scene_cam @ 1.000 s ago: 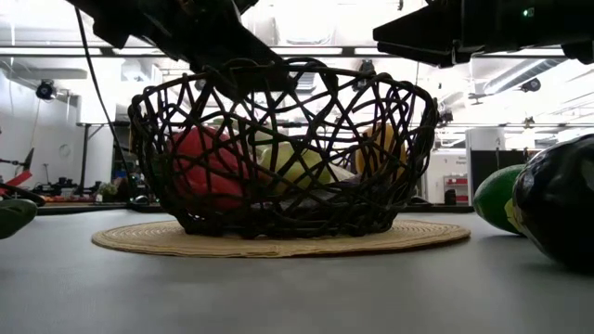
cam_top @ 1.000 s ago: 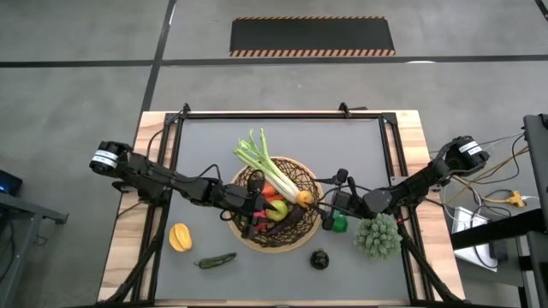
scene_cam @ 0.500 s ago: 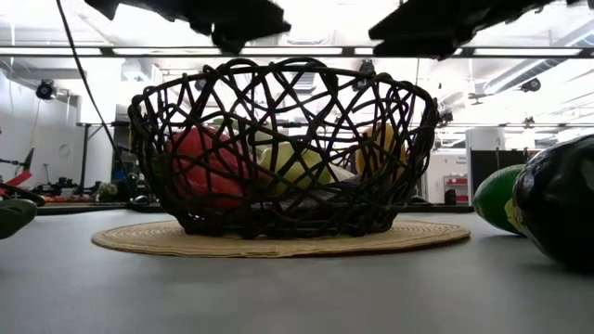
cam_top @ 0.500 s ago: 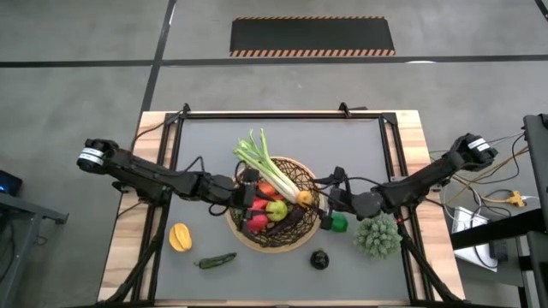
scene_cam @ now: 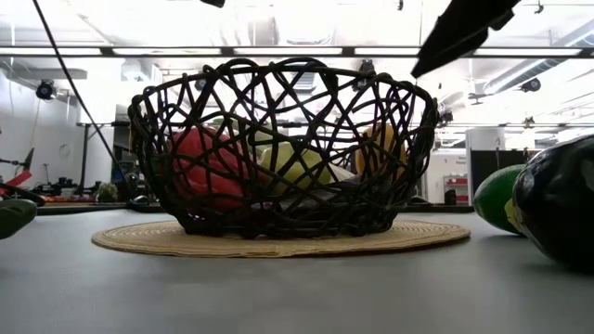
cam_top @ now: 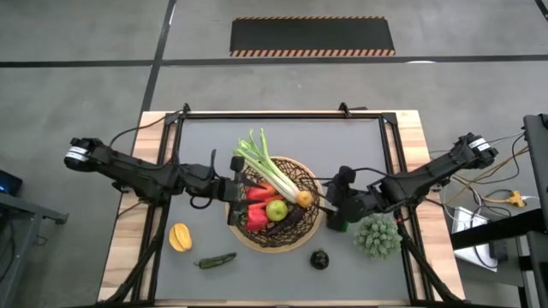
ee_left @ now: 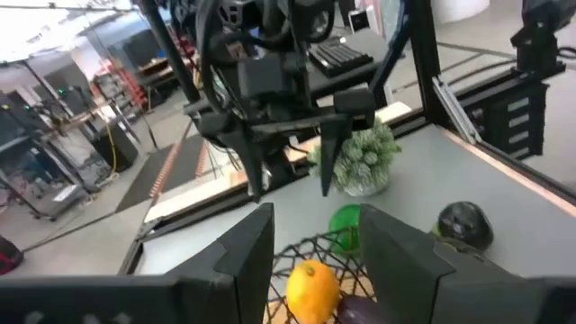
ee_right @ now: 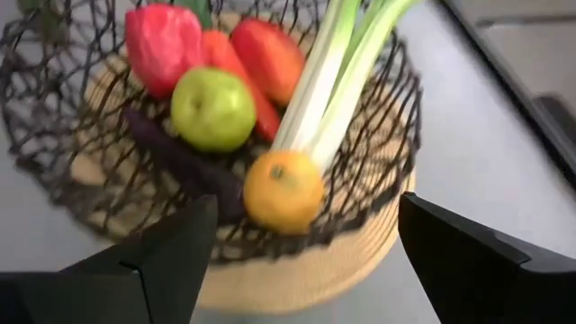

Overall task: Build produce basket
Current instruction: Put the lime into the wire basket

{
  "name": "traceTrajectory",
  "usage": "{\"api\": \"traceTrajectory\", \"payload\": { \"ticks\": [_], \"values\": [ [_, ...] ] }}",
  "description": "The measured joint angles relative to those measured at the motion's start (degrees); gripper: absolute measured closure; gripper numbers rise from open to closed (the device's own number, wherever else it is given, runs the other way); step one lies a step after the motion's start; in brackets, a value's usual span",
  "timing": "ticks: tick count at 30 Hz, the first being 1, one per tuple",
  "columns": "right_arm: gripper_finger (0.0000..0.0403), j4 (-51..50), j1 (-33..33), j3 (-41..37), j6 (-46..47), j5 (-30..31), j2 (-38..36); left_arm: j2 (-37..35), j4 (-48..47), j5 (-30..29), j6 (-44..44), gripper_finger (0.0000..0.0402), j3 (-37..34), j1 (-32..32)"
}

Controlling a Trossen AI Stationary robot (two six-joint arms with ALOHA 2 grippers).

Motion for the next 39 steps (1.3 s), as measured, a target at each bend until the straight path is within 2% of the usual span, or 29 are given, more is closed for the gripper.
{"api": "traceTrajectory", "payload": {
  "ticks": [8, 18, 29, 39],
  "values": [
    [0.0068, -10.62, 0.01, 2.3, 6.79, -10.65, 0.01, -1.81, -0.02, -2.62, 0.12, 0.0257, -0.02, 0.07],
    [0.0056, -19.91, 0.02, 1.19, 19.52, -17.26, 1.37, -1.68, -0.01, -4.18, 2.88, 0.0257, -0.13, 0.07],
    [0.0062, -20.63, 3.0, 1.06, 28.77, -18.83, 4.04, -1.68, -0.06, -5.56, 3.04, 0.0257, -0.13, 0.07],
    [0.0063, -20.35, 3.52, 1.03, 30.21, -18.69, 10.75, -1.68, -0.06, -5.56, 3.04, 0.0257, -0.15, 0.07]
  ]
}}
